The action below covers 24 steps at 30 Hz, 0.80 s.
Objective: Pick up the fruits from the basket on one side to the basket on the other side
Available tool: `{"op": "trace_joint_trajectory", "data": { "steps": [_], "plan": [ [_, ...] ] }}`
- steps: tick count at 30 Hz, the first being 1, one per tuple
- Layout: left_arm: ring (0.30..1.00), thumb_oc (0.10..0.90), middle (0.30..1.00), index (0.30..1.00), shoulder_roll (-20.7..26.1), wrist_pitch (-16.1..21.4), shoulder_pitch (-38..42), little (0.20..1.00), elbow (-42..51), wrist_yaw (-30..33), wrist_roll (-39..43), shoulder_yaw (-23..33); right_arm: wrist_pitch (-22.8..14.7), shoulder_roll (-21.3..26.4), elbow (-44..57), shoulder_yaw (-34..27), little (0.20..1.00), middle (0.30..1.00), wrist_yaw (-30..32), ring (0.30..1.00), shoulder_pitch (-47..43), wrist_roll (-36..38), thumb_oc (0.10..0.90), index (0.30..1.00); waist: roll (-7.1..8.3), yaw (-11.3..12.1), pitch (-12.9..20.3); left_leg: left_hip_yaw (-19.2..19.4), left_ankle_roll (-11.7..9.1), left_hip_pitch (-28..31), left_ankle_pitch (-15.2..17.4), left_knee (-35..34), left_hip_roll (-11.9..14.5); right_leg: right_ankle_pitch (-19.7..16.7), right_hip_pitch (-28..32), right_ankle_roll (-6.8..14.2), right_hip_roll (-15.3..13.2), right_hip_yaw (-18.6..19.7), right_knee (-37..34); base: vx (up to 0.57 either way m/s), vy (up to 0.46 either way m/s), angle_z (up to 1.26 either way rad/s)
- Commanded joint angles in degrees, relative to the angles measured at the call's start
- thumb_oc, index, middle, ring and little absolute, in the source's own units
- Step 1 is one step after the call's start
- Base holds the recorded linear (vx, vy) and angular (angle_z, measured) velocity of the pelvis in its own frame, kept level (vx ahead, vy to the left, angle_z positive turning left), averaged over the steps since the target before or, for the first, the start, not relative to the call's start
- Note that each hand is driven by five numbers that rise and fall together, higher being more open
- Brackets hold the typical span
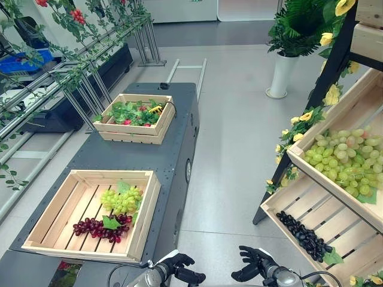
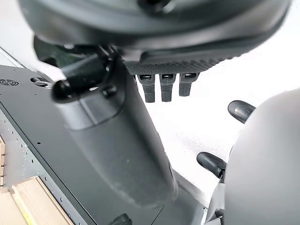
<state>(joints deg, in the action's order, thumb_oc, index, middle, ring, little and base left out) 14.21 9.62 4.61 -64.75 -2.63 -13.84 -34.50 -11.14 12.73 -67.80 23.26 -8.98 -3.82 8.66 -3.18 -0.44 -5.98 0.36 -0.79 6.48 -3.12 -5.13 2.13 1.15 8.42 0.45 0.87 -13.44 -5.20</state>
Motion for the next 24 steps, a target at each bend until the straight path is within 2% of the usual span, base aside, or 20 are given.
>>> {"op": "trace_joint_trajectory", "data": {
  "steps": [1, 6, 8, 10, 11, 12, 13, 14, 15, 18, 19, 22, 24],
  "plan": [
    [0.900, 0.800, 0.900, 0.900, -1.65, 2.44, 5.13, 0.900, -1.63, 3.06, -1.32, -0.32, -1.43, -1.20, -1.70, 1.00, 0.900, 0.900, 0.26, 0.900, -4.47, -1.75, 0.800, 0.900, 1.92, 0.63, -1.82, 2.82, 1.39, 1.04, 7.80, 0.13, -4.14, 5.01, 0.69, 1.14, -0.26, 0.69, 1.32, -0.04, -0.079, 0.02],
    [0.900, 0.800, 0.900, 0.900, -2.07, 1.49, 4.99, 0.900, -2.26, 5.67, -3.04, 0.17, -1.41, -0.22, -2.66, 0.10, 0.900, 0.900, -0.32, 0.900, -4.69, -1.75, 0.800, 0.900, 1.57, 0.71, -2.36, 3.45, 0.26, -0.12, 6.57, 0.13, -3.60, 4.72, 0.24, 0.71, -0.06, 0.38, 0.81, -0.06, -0.086, 0.01],
    [0.900, 0.800, 0.900, 0.900, -2.25, 1.79, 5.19, 0.900, -2.52, 6.78, -3.32, 0.25, -1.22, -0.07, -2.62, -0.03, 0.900, 0.900, -0.09, 0.900, -4.69, -1.92, 0.800, 0.900, 1.59, 0.52, -2.64, 4.93, -0.14, -0.29, 6.04, 0.31, -3.45, 4.76, 0.06, 0.52, -0.03, 0.34, 0.80, -0.07, -0.042, 0.00],
    [0.900, 0.800, 0.900, 0.900, -2.26, 2.58, 6.33, 0.900, -2.03, 6.80, -5.61, 0.10, -1.05, 0.70, -2.28, -0.78, 0.900, 0.900, 0.69, 0.900, -4.58, -1.08, 0.800, 0.900, 2.29, 0.08, -3.31, 8.51, -0.66, -2.70, 7.65, 6.83, -2.87, 4.64, -0.27, 0.24, -1.05, -1.32, 1.44, -0.11, -0.026, 0.11],
    [0.900, 0.800, 0.900, 0.900, -2.24, 2.75, 6.55, 0.900, -1.96, 6.89, -6.13, -0.05, -1.01, 0.82, -2.21, -0.88, 0.900, 0.900, 0.82, 0.900, -4.61, -0.84, 0.800, 0.900, 2.42, 0.04, -3.38, 8.74, -0.64, -3.26, 8.08, 8.00, -2.80, 4.64, -0.47, 0.20, -1.24, -1.57, 1.70, -0.15, -0.007, 0.35],
    [0.900, 0.800, 0.900, 0.900, -2.12, 2.98, 7.44, 0.900, -1.90, 6.84, -6.54, -0.66, -0.69, 1.37, -2.40, -1.39, 0.900, 0.900, 0.94, 0.900, -5.30, 0.47, 0.800, 0.900, 2.87, -0.09, -3.97, 9.84, -0.17, -4.77, 9.76, 12.25, -2.60, 4.64, -1.29, 0.09, -1.99, -2.18, 3.19, -0.11, 0.003, 0.41],
    [0.900, 0.800, 0.900, 0.900, -2.09, 2.99, 7.49, 0.900, -1.88, 6.73, -6.49, -0.68, -0.64, 1.42, -2.43, -1.45, 0.900, 0.900, 0.91, 0.900, -5.36, 0.56, 0.800, 0.900, 2.88, -0.10, -4.01, 9.89, -0.12, -5.00, 9.98, 12.71, -2.55, 4.66, -1.40, 0.08, -2.02, -2.20, 3.35, -0.09, 0.028, 0.49],
    [0.900, 0.800, 0.900, 0.900, -1.91, 2.58, 7.81, 0.900, -1.68, 4.70, -6.41, -0.44, -0.50, 1.74, -2.61, -2.09, 0.900, 0.900, 1.01, 0.900, -5.65, 1.42, 0.800, 0.900, 2.72, -0.28, -4.47, 10.51, -0.18, -4.13, 10.65, 12.07, -2.05, 5.23, -1.26, 0.50, -1.93, -2.35, 4.36, -0.07, 0.054, 0.34],
    [0.900, 0.800, 0.900, 0.900, -2.05, 2.75, 8.03, 0.900, -1.93, 2.71, -8.33, -0.29, -0.26, 1.84, -3.03, -2.85, 0.900, 0.900, 1.35, 0.900, -5.81, 1.22, 0.800, 0.900, 2.62, -0.79, -4.45, 11.75, 0.13, -3.18, 8.84, 8.78, -1.72, 4.87, -1.51, 0.38, -1.80, -2.41, 4.29, -0.06, 0.060, 0.28],
    [0.900, 0.800, 0.900, 0.900, -2.28, 3.96, 7.63, 0.900, -2.77, 2.89, -8.85, -1.04, 0.12, 1.79, -3.96, -3.56, 0.900, 0.900, 1.37, 0.900, -5.57, 3.43, 0.800, 0.900, 2.67, -1.11, -3.91, 11.48, -0.12, -2.37, 8.27, 7.11, -1.48, 4.94, -0.64, 0.74, -1.84, -1.61, 3.49, 0.00, 0.053, 0.19],
    [0.900, 0.800, 0.900, 0.900, -2.28, 4.01, 7.60, 0.900, -2.82, 2.76, -8.12, -1.04, -0.09, 1.78, -4.09, -3.68, 0.900, 0.900, 1.25, 0.900, -5.49, 4.04, 0.800, 0.900, 2.66, -1.11, -3.81, 11.48, -0.17, -2.24, 8.28, 6.95, -1.46, 4.98, -0.50, 0.76, -1.84, -1.60, 3.37, 0.05, 0.064, 0.10],
    [0.900, 0.800, 0.900, 0.900, -2.76, 6.09, 7.25, 0.900, -2.90, 1.14, 1.93, 0.18, -0.43, 0.97, -4.56, -4.37, 0.900, 0.900, 0.67, 0.900, -4.83, 2.57, 0.800, 0.900, 2.56, -1.38, -2.75, 11.76, -0.32, -0.85, 7.98, 5.29, -1.36, 5.11, 0.08, 0.90, -1.89, -1.84, 2.63, 0.05, 0.067, 0.08],
    [0.900, 0.800, 0.900, 0.900, -3.18, 9.04, 6.89, 0.900, -2.55, -1.36, 7.97, 1.77, -0.26, 0.67, -4.63, -4.37, 0.900, 0.900, 0.97, 0.900, -4.21, 2.43, 0.800, 0.900, 2.51, -1.23, -2.39, 11.37, -0.31, -0.37, 7.97, 4.60, -1.53, 5.21, 0.25, 0.95, -1.86, -1.81, 2.48, 0.03, 0.056, 0.06]
  ]
}}
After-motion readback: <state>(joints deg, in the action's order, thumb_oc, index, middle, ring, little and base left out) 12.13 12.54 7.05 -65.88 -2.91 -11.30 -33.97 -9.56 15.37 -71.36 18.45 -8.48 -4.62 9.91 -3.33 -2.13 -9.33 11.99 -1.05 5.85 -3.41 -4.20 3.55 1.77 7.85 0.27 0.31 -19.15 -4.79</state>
